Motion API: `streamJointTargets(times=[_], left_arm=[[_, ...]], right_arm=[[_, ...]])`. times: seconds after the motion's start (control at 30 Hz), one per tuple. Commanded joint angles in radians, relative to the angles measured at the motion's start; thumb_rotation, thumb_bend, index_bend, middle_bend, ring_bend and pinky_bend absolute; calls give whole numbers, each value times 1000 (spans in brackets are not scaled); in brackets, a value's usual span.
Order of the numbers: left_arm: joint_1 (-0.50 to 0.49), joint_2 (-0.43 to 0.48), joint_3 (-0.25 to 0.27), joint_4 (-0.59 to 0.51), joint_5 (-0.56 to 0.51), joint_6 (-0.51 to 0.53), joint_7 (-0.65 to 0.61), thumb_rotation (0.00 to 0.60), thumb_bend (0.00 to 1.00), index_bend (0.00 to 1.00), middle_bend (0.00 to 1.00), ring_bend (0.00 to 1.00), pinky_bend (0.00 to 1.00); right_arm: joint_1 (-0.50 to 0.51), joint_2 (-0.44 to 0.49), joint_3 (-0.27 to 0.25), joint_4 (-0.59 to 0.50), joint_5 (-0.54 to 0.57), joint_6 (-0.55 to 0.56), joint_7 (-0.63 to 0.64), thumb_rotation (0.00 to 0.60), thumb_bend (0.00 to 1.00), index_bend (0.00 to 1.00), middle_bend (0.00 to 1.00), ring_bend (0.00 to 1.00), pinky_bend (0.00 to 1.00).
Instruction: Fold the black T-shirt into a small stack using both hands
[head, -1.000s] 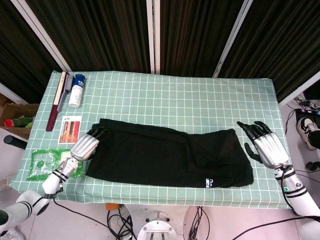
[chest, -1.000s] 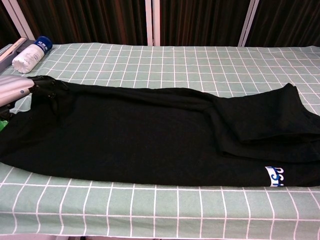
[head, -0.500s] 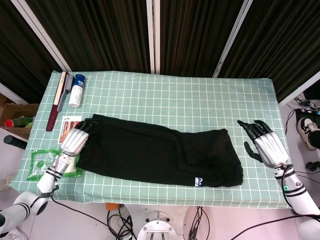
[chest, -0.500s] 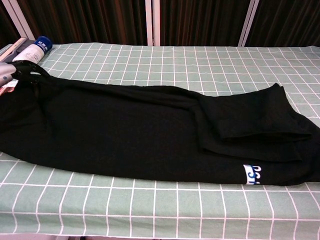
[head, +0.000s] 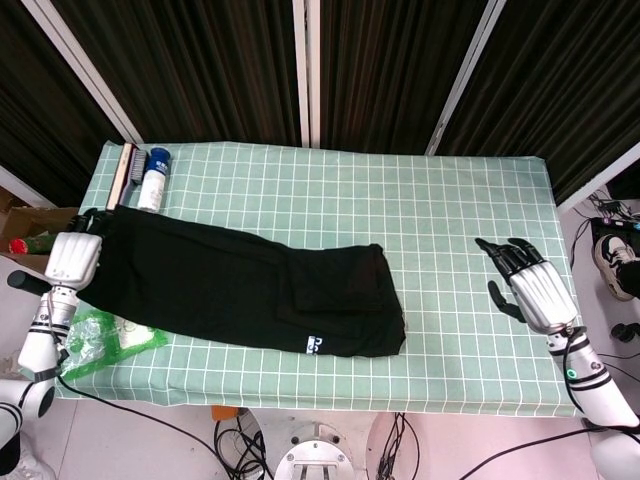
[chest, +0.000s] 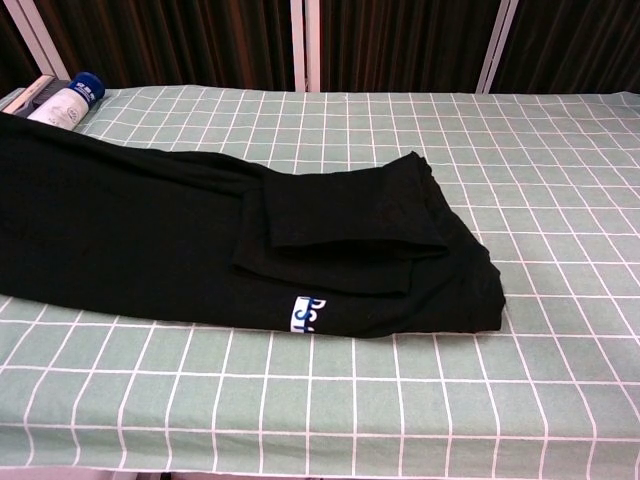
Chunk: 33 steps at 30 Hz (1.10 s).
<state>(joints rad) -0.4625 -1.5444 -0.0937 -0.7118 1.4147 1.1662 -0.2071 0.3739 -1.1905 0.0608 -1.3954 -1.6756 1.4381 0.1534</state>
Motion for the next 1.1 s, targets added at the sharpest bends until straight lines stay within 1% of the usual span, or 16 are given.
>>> streamJointTargets(times=[0.03, 0.1, 0.2, 0.27, 0.3, 0.37, 0.4, 0.5, 0.63, 0.77, 0.87, 1.0, 1.1], left_arm=[[4, 16, -12, -31, -9, 10, 18, 600, 589, 537, 184, 86, 184], [5, 30, -17, -73, -5, 28, 16, 600, 589, 539, 184, 87, 184], [0, 69, -20, -187, 23, 71, 25, 600, 589, 541, 184, 86, 184], [-10, 107, -23, -300, 50, 101, 45, 600, 589, 541, 184, 86, 184], [-21, 130, -26, -377, 67, 111, 58, 600, 589, 541, 184, 86, 184], [-37, 165, -32, -488, 80, 106, 95, 600, 590, 541, 184, 86, 184], [-51, 186, -36, -560, 87, 96, 128, 600, 590, 541, 184, 86, 184], [-92, 215, -58, -726, 86, 59, 233, 600, 591, 541, 184, 86, 184], [-161, 200, -95, -885, 56, -15, 355, 600, 594, 538, 184, 86, 184], [-247, 147, -125, -964, 2, -114, 508, 600, 595, 532, 189, 86, 184], [-316, 86, -150, -989, -74, -188, 618, 600, 595, 522, 194, 86, 184], [-408, -34, -170, -944, -187, -250, 764, 600, 594, 516, 195, 86, 184], [-462, -115, -178, -897, -265, -267, 855, 600, 594, 505, 194, 86, 184]], right_arm=[[-3, -1, -1, 5, -2, 6, 6, 600, 494, 113, 259, 254, 235], [-6, -2, -2, 10, -3, 12, 10, 600, 494, 114, 259, 254, 235], [-13, -2, -2, 18, 1, 20, 17, 600, 493, 114, 260, 254, 235], [-18, -1, -1, 23, 4, 26, 26, 600, 493, 114, 259, 254, 235], [-20, 1, 0, 25, 5, 30, 28, 600, 493, 114, 259, 254, 235], [-24, 5, 2, 27, 5, 38, 31, 600, 493, 114, 259, 254, 235], [-27, 8, 3, 27, 6, 43, 33, 600, 493, 114, 259, 254, 235], [-34, 17, 7, 28, 9, 57, 40, 600, 494, 114, 258, 254, 235], [-44, 27, 11, 28, 14, 72, 47, 600, 493, 114, 258, 254, 235], [-53, 32, 14, 31, 18, 82, 56, 600, 493, 114, 258, 254, 235], [-59, 34, 14, 36, 22, 85, 63, 600, 493, 114, 258, 253, 235], [-65, 31, 12, 48, 28, 85, 75, 600, 493, 114, 258, 254, 235], [-67, 29, 12, 57, 31, 82, 82, 600, 493, 114, 258, 254, 235]])
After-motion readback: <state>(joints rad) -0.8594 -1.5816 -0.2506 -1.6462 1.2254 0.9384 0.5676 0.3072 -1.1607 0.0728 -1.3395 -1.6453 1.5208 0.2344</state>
